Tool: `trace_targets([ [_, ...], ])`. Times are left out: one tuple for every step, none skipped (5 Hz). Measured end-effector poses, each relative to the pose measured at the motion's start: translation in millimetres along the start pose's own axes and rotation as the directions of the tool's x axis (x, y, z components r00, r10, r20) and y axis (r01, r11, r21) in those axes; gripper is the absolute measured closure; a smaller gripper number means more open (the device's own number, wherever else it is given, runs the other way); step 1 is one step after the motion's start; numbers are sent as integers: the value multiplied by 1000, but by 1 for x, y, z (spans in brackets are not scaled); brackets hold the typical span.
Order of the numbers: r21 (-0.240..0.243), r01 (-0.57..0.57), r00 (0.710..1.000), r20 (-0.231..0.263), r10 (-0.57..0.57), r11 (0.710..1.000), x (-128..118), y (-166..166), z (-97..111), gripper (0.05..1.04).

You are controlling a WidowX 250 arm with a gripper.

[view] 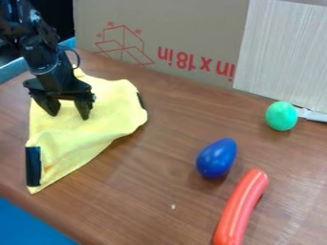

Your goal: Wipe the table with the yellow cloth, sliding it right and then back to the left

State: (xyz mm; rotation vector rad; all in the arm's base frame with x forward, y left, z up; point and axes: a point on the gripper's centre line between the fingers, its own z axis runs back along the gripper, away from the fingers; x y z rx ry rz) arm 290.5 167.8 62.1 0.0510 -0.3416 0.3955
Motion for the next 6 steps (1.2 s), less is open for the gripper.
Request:
trace_targets([
  [-22, -17, 999, -29, 16, 1000, -1, -2, 5, 85],
  [-12, -60, 996, -63, 59, 998, 2, 1, 12, 83],
  [-8, -109, 992, -69, 108, 994, 9, 8, 28, 84],
  [26, -121, 991, -55, 122, 992, 13, 13, 49, 83],
  [46, -142, 988, -61, 145, 989, 14, 22, 74, 83],
  [59, -204, 978, -37, 206, 977, 12, 37, 118, 83],
])
